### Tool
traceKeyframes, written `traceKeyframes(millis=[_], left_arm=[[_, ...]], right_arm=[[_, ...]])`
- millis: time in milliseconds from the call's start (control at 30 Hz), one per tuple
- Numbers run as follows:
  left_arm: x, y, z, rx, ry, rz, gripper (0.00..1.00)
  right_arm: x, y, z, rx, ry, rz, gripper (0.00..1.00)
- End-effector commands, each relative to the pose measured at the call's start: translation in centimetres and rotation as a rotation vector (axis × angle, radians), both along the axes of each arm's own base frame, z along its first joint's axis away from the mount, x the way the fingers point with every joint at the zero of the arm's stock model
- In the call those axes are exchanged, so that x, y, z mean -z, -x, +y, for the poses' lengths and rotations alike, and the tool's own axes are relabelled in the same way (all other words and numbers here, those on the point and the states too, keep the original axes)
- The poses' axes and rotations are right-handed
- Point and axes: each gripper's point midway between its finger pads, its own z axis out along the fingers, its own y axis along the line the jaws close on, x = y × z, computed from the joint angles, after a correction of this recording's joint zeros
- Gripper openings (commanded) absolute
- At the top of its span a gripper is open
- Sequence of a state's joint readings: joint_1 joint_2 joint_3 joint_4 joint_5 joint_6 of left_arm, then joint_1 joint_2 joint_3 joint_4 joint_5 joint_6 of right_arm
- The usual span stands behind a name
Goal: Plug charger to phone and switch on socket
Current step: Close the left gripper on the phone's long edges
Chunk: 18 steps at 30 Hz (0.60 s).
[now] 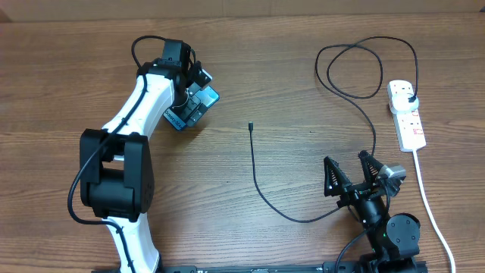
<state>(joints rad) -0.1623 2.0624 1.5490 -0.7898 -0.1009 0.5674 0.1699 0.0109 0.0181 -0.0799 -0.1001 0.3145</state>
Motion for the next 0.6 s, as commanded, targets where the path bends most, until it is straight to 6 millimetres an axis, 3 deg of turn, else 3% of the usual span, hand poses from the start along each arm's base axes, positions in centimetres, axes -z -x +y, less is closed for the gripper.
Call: traceKeyframes(millis=[0, 167, 567], left_arm=[[1.0, -0.2, 0.0, 0.037, -0.024, 0.025, 1.00], [2.5, 0.2, 0.1, 0.038, -0.024, 0.065, 1.00], [3.8, 0.3, -0.2, 0.041, 0.000, 0.094, 1.00]], right_arm=[[0.2, -0.1, -0.2, 0.010, -0.003, 0.000, 1.00], [0.2, -0.1, -0.2, 0.010, -0.003, 0.000, 1.00], [0.2, -0.1, -0.2, 0.010, -0.003, 0.000, 1.00]])
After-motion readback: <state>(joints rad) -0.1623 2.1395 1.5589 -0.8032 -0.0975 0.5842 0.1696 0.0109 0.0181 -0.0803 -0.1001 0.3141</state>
